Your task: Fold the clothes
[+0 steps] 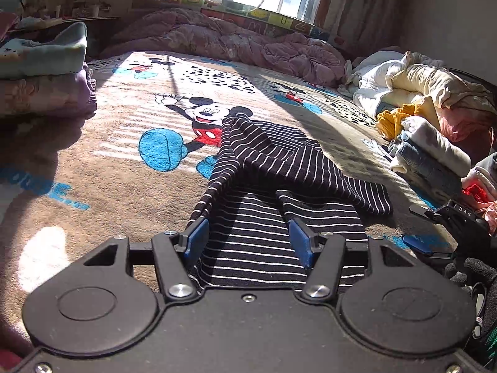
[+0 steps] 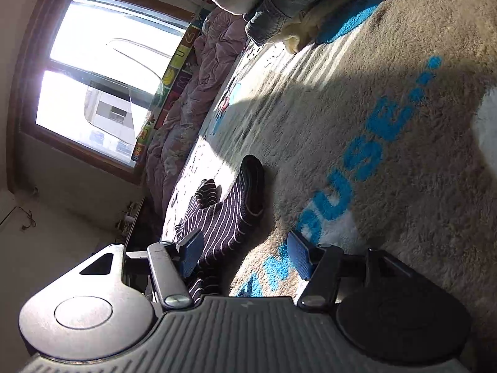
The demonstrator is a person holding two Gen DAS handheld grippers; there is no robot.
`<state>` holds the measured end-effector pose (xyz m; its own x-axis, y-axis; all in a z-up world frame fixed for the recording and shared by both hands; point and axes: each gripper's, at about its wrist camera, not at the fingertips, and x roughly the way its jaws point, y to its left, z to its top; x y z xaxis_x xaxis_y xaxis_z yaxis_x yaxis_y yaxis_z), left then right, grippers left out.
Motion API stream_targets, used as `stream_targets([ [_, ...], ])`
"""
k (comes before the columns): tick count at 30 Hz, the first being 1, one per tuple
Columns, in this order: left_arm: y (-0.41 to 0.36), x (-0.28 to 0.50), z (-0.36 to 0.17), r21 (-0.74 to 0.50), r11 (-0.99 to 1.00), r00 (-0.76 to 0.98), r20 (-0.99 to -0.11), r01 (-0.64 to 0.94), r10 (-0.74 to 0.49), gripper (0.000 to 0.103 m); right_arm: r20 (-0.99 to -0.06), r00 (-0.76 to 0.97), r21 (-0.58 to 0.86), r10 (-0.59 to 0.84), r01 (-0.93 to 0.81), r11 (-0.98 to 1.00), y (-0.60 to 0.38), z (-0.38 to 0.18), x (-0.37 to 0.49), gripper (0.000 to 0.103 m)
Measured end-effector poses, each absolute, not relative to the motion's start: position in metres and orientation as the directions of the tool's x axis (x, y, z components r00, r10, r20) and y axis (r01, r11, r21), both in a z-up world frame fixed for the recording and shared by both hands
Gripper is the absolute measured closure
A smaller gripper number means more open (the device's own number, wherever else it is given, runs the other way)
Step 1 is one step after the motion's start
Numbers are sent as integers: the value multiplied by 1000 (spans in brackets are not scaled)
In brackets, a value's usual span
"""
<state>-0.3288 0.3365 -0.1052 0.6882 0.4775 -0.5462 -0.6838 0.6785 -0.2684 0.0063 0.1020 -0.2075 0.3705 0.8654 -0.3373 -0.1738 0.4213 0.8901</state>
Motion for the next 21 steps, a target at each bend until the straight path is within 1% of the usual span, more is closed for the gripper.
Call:
stream_targets([
  [2,342,-342,-112,-291,647,675,-555,-705,486,45,-369,357,874,858,-180,451,120,-202,23,42],
  [4,345,-349,-118,-294,625,660,-561,-723,499,45,-403,340,843,850,-223,490,140,-196,36,38],
  [7,345,-348,-127,-274,627,649,-569,-729,505,45,-463,346,776,816,-286,562,170,-188,43,38],
  [8,344,-347,-129,-263,634,648,-569,-727,507,45,-476,359,752,803,-308,583,178,-185,42,42],
  [10,341,-344,-132,-239,653,650,-566,-719,508,45,-487,363,726,794,-337,600,189,-183,43,61],
  [11,339,-342,-133,-226,664,651,-564,-713,508,45,-491,362,716,792,-350,604,194,-182,44,86],
  [12,337,-341,-134,-211,675,653,-562,-707,508,45,-495,360,707,791,-363,608,199,-182,44,91],
  [13,334,-338,-135,-185,688,650,-561,-702,512,46,-494,361,694,791,-385,609,203,-178,44,91],
  [15,327,-332,-139,-122,711,639,-560,-692,526,59,-469,364,671,805,-446,593,208,-164,42,92],
  [16,324,-329,-140,-90,722,634,-559,-686,533,77,-446,366,662,817,-479,576,210,-152,42,92],
  [17,321,-325,-140,-63,733,634,-556,-678,538,94,-422,367,652,829,-512,559,212,-139,42,92],
  [21,306,-312,-138,33,771,639,-537,-637,551,97,-307,377,616,874,-621,484,215,-83,49,92],
])
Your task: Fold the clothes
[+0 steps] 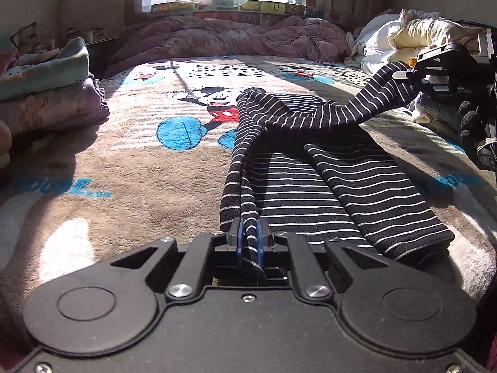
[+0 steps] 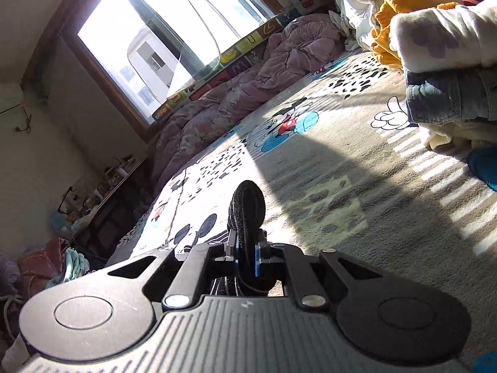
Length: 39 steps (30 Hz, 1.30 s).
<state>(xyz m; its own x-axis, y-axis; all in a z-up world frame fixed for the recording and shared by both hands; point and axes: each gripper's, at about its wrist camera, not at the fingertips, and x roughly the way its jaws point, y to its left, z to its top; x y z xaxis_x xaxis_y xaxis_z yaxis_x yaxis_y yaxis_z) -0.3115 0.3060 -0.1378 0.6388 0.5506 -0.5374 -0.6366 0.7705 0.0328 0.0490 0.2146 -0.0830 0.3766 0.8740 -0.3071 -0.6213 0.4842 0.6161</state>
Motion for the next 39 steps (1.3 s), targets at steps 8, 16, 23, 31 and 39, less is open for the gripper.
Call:
stream_targets([
  [8,279,-282,-151,188,849,642,-579,-494,502,97,-248,413,526,877,-702,479,216,-46,66,92],
  [16,280,-316,-123,50,878,724,-544,-477,424,79,-533,406,552,742,-498,669,212,-146,94,89],
  [23,285,-339,-116,-2,850,730,-512,-527,452,48,-512,469,557,719,-456,694,182,-154,68,62],
  [31,271,-316,-138,47,870,688,-592,-492,421,63,-433,405,666,805,-458,589,121,-160,-1,59],
  [39,286,-296,-158,135,785,629,-523,-605,575,89,-453,314,670,835,-498,551,95,-191,-70,60],
])
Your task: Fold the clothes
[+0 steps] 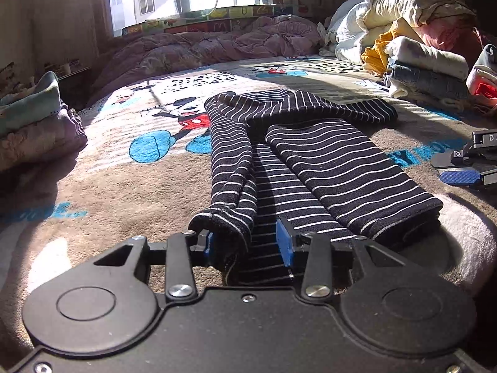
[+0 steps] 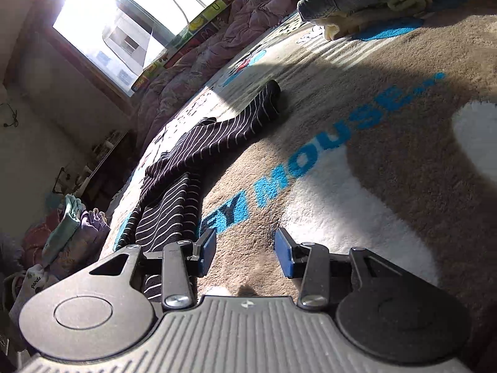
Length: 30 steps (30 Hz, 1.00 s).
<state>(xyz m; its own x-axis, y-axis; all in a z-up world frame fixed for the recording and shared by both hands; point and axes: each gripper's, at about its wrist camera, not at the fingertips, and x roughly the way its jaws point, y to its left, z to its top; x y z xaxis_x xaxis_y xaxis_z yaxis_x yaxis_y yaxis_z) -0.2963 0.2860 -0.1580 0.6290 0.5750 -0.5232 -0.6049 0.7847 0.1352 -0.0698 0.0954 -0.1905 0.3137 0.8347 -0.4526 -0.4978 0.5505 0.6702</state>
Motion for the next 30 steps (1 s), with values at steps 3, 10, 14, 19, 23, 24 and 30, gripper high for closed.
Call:
stream_targets([
  [3,262,-290,-167,337,770,619,-459,-542,637,97,-446,312,653,839,-527,544,99,-184,-71,58],
  [10,218,-278,-202,740,627,608,-386,-246,694,98,-450,314,648,836,-529,547,98,-189,-72,59],
  [14,216,-298,-183,638,741,648,-477,-209,593,97,-444,312,662,840,-518,542,96,-192,-72,60],
  [19,252,-337,-125,298,854,718,-463,-427,520,94,-437,310,673,844,-510,536,94,-193,-71,60],
  [23,291,-339,-107,98,774,681,-416,-626,603,94,-438,313,672,843,-510,538,94,-193,-71,60],
  [24,300,-335,-108,75,746,658,-419,-661,625,94,-438,314,670,842,-511,539,95,-193,-71,60],
  [30,278,-303,-158,214,797,639,-498,-564,586,95,-440,318,664,840,-515,542,95,-193,-73,60],
])
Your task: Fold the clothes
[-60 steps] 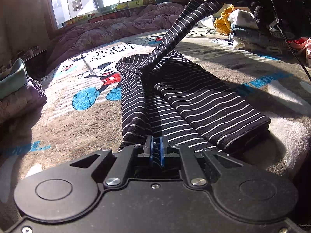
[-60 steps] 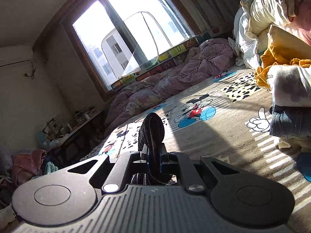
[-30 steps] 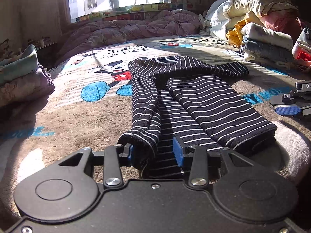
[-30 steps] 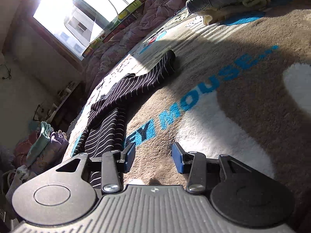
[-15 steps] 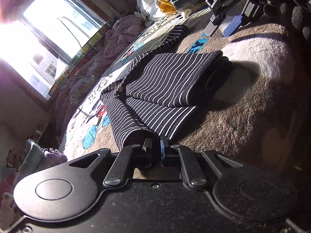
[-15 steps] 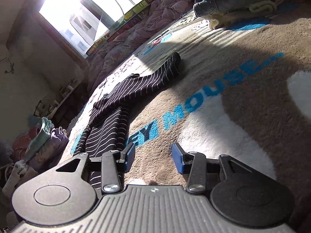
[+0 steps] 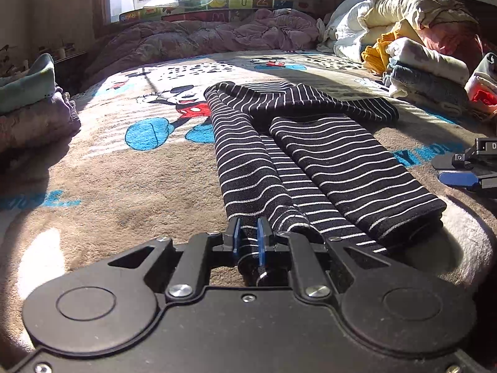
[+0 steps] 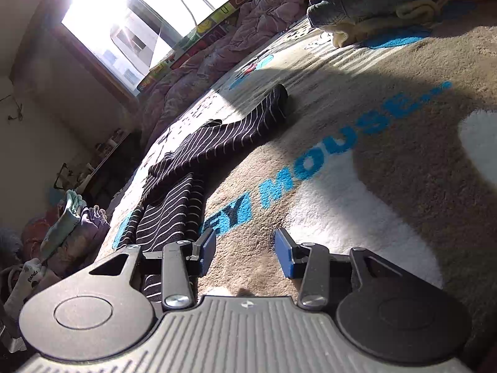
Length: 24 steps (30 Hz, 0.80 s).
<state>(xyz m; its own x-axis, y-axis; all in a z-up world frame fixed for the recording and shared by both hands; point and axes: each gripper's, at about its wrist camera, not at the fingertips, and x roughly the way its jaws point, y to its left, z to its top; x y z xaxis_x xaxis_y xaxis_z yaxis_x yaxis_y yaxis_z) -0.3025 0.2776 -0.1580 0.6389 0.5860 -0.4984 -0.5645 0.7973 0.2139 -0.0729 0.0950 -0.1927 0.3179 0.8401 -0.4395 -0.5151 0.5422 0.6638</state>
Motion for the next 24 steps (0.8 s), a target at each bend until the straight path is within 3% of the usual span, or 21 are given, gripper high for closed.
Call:
stream_targets([
  [7,273,-314,-149,186,830,665,-519,-525,537,95,-441,317,660,840,-520,542,95,-193,-74,60],
  [15,303,-332,-104,117,714,618,-419,-690,666,94,-438,319,662,840,-518,542,96,-194,-74,59],
  [22,286,-287,-166,114,844,643,-597,-524,480,95,-438,320,659,840,-521,542,96,-193,-75,58],
  [24,272,-284,-169,203,847,641,-573,-492,510,95,-439,320,659,840,-521,542,95,-193,-76,58],
])
